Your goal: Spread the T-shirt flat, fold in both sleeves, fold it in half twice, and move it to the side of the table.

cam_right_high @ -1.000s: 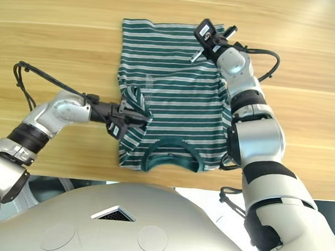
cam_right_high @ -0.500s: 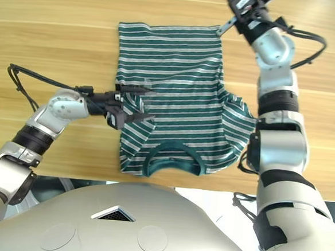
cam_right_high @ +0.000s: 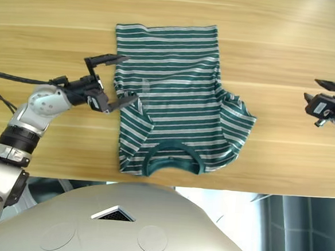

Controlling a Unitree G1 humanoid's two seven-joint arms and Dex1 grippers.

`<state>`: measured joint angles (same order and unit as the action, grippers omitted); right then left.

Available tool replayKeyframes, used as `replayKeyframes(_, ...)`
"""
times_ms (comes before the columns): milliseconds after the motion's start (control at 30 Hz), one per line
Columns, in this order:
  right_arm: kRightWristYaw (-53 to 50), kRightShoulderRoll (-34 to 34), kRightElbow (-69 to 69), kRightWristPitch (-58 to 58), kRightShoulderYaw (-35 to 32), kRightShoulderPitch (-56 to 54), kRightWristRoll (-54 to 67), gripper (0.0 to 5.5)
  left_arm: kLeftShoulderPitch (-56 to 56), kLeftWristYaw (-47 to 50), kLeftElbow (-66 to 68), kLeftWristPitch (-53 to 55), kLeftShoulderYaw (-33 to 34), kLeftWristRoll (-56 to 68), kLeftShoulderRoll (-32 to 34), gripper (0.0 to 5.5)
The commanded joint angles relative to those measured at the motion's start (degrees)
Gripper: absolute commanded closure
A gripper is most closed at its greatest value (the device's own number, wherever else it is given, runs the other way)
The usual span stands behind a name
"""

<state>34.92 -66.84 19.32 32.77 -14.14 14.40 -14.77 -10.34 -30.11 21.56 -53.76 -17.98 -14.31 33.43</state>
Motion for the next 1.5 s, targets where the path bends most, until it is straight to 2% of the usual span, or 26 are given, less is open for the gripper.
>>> replayKeyframes(33,4.82,-0.91,-6.14,2.11,-2.97,10.02,3.25,3.58,3.03,0.73,-1.67,0.18,1.81,0.78,2.06,0.12)
replayKeyframes(133,6.69,0.99,-10.51,2.51,-1.26,12.46,5.1,3.58,4.62,1.05,-2.27,0.31,2.79,1.25,2.68,0.12)
replayKeyframes(233,7.34,3.36,-11.51,2.26,3.42,11.23,3.79,3.58,5.25,1.16,-2.22,0.34,3.13,1.33,2.74,0.12)
replayKeyframes(333,7.61,6.08,-10.3,1.96,9.71,6.59,0.96,3.58,5.74,1.0,-2.73,0.57,3.24,1.38,2.61,0.12)
replayKeyframes(533,6.56,9.93,-2.58,1.23,18.23,-2.93,-4.8,3.58,5.73,0.19,-2.76,0.48,2.33,0.67,2.58,0.12)
replayKeyframes(867,3.36,8.0,1.69,1.83,20.19,-5.13,-5.66,3.58,7.16,0.13,-3.86,0.53,2.53,0.85,3.49,0.12)
replayKeyframes(1267,3.99,4.71,2.47,3.71,20.37,-1.68,-2.22,3.58,7.28,0.48,-3.74,0.5,2.44,-0.05,3.31,0.12)
replayKeyframes(1500,3.41,4.95,3.86,4.0,21.66,-2.34,-2.8,4.71,7.38,0.58,-3.73,0.3,2.39,-0.19,3.24,0.1)
